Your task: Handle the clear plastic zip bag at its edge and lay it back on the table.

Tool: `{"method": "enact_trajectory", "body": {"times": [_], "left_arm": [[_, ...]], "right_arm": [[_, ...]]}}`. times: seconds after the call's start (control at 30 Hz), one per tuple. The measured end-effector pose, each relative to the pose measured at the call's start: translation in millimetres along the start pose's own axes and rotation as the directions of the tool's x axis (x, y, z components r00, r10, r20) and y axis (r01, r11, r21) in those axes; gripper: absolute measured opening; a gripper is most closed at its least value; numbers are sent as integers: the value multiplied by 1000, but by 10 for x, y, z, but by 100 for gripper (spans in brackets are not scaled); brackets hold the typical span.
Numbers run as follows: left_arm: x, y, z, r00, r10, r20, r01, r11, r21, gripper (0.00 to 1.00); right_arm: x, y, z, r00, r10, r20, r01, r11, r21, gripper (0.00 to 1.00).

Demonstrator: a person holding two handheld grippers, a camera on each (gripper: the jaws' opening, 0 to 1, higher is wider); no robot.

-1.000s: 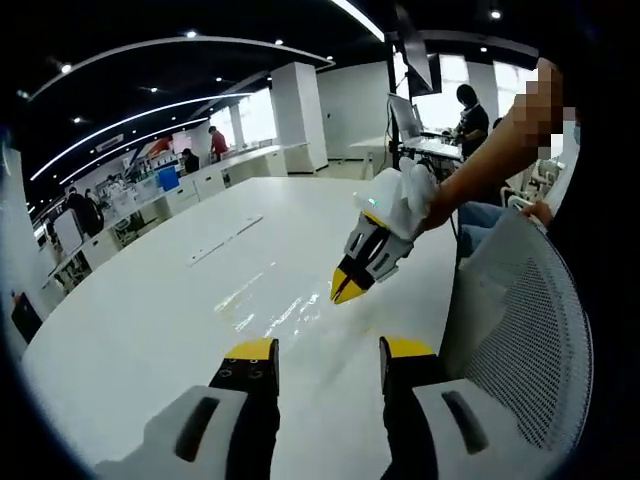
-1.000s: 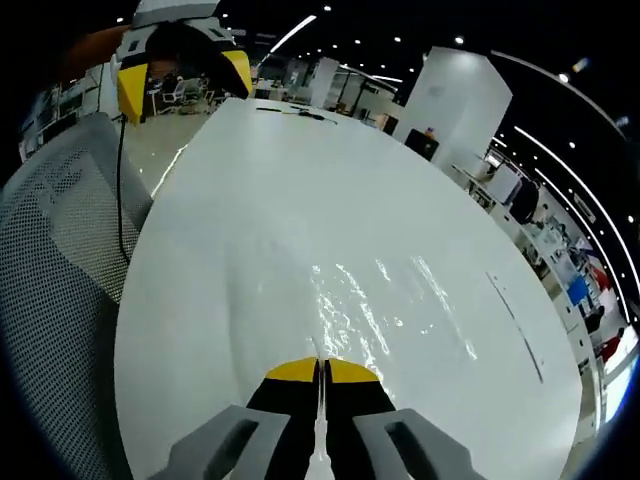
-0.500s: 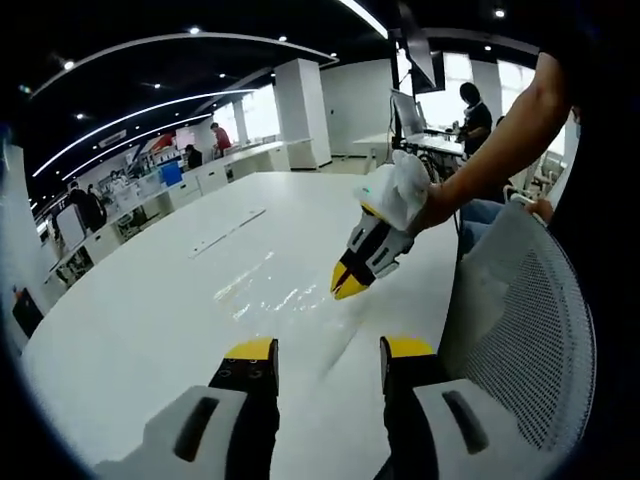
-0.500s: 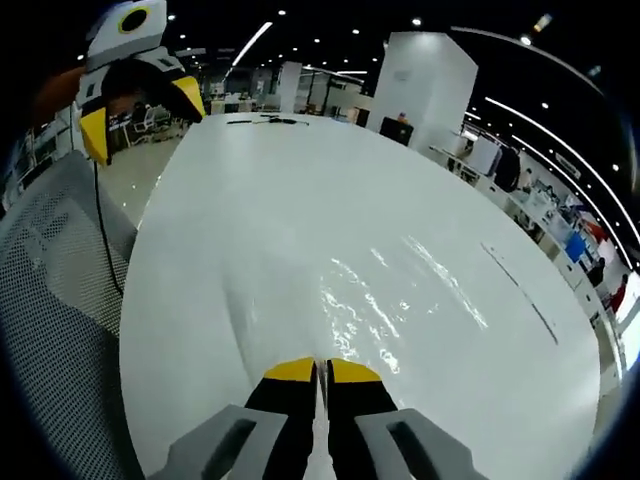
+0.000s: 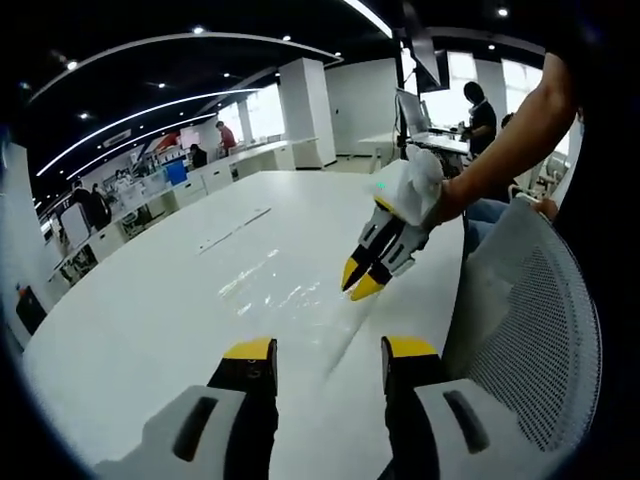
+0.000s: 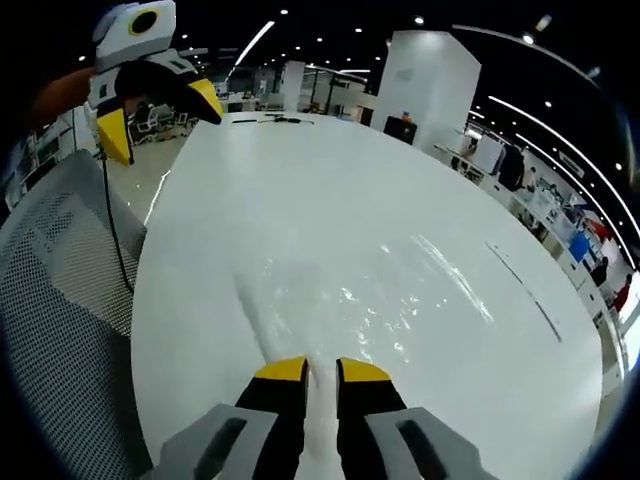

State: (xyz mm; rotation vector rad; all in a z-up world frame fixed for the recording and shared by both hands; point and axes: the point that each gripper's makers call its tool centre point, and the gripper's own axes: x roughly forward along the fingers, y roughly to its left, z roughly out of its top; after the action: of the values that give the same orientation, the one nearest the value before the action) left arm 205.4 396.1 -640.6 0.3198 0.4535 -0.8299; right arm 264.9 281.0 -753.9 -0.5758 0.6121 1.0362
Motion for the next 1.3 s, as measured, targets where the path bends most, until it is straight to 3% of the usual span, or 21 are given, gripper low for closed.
{"method": "enact_trajectory", "body": {"times": [0.3,0.73,0.93,1.3], "left_arm": [[-10,47,-9,1000,14,8,-14,1000,-19,41],[-12,53,11,999,31,13,-31,998,-63,44],[-25,55,22,999,41,24,-39,995,-87,45],[-54,45,-71,999,39,34,-34,992,-123,52]], "right_arm": [[-128,40,-3,1000,-18,24,16,998,69,13],[-451,-34,70,997,-71,41,62,981,182,33],[-643,-79,121,992,-104,77,84,970,227,41],[-967,-109,25,980,-167,113,127,947,294,56]]}}
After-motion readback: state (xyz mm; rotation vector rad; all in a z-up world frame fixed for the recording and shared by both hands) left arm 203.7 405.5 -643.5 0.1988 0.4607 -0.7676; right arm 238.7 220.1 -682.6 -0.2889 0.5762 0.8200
